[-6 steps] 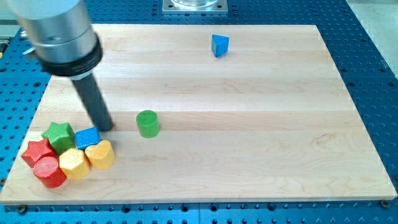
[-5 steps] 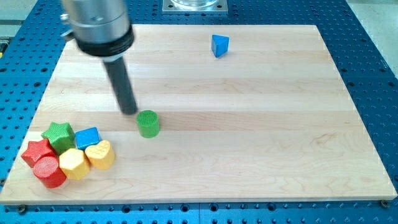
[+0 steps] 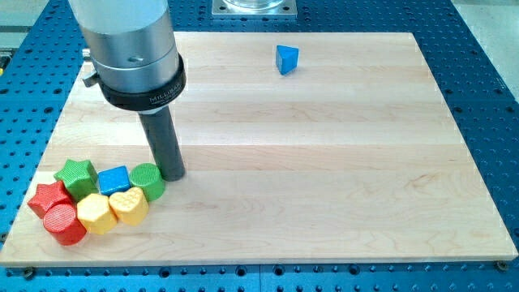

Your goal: Move the green circle to the top of the heart

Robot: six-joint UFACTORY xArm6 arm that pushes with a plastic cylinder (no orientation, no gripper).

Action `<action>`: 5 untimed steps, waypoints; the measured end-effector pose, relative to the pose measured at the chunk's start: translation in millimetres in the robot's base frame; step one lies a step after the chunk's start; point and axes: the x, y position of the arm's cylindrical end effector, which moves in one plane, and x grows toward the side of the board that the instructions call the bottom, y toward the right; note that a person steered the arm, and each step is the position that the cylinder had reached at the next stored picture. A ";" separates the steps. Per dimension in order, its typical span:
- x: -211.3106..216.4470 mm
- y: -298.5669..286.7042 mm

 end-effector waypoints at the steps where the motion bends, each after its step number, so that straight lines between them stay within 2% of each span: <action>1: 32.1 0.0; 2: 60.1 0.5; 5: 58.1 10.3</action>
